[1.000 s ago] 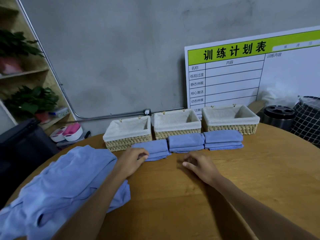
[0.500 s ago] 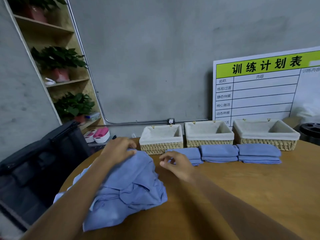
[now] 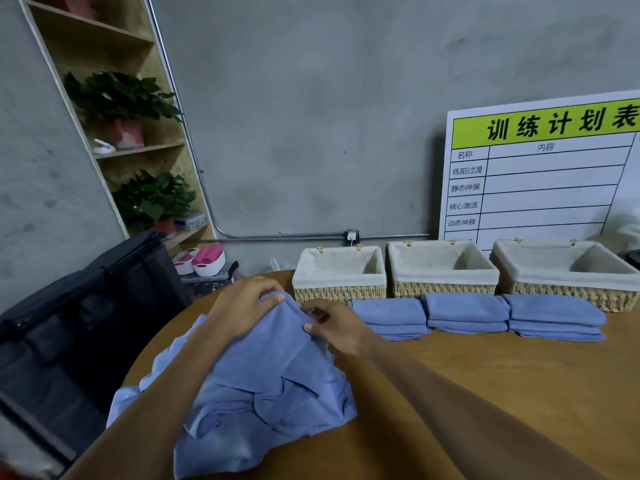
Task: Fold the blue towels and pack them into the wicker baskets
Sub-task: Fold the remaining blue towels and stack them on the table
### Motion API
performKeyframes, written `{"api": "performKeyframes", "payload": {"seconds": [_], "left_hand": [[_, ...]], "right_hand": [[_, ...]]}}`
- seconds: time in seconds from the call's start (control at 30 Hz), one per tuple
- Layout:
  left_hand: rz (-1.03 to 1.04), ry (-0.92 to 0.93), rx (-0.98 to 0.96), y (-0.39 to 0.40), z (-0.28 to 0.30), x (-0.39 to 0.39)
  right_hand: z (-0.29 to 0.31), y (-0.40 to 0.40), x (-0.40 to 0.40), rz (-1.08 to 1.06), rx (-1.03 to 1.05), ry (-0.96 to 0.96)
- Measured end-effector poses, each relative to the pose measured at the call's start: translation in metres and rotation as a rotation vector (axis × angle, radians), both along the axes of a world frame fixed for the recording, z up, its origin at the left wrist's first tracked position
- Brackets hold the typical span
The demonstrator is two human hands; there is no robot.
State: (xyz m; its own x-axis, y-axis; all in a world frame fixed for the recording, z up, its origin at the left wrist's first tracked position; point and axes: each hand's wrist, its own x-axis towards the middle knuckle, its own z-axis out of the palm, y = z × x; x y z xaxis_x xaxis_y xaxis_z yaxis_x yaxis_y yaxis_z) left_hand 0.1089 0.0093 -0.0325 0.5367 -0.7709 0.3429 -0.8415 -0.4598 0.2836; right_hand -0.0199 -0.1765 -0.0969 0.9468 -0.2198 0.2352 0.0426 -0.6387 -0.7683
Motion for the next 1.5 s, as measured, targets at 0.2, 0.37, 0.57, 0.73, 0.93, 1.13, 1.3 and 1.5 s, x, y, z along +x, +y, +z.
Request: {"api": "performKeyframes", "payload": {"seconds": [0.2,0.37,0.57,0.73,0.93,1.13,1.3,1.5], "left_hand": [[-0.034,-0.020,-0.085,-0.004,0.014,-0.014],[-0.039,-0.032,-0.125,-0.023,0.027,-0.038],[-0.109,0.081,-0.241,-0.062,0.040,-0.069],[-0.180,0.138,-0.221,-0.094,0.047,-0.087],[-0.303,0.182,-0.094,-0.142,0.011,-0.130],[-0.475,0.213,0.557,-0.185,-0.081,-0.173],[-0.422,0.141,0.484,-0.200,-0.085,-0.174],[-0.488,0.403,0.489,-0.199,-0.076,-0.180]], "right_hand": [[0.023,-0.014,-0.016,-0.023,0.125,-0.125],[0.045,-0.024,-0.041,-0.045,0.169,-0.180],[0.068,-0.044,-0.072,-0.155,0.271,-0.295],[0.085,-0.089,-0.112,-0.171,0.151,-0.281],[0.068,-0.147,-0.188,-0.125,-0.032,-0.010],[-0.016,-0.179,-0.236,0.080,-0.191,0.459],[-0.030,-0.181,-0.228,0.044,-0.283,0.397],[-0.026,-0.176,-0.219,0.017,-0.360,0.271]]}}
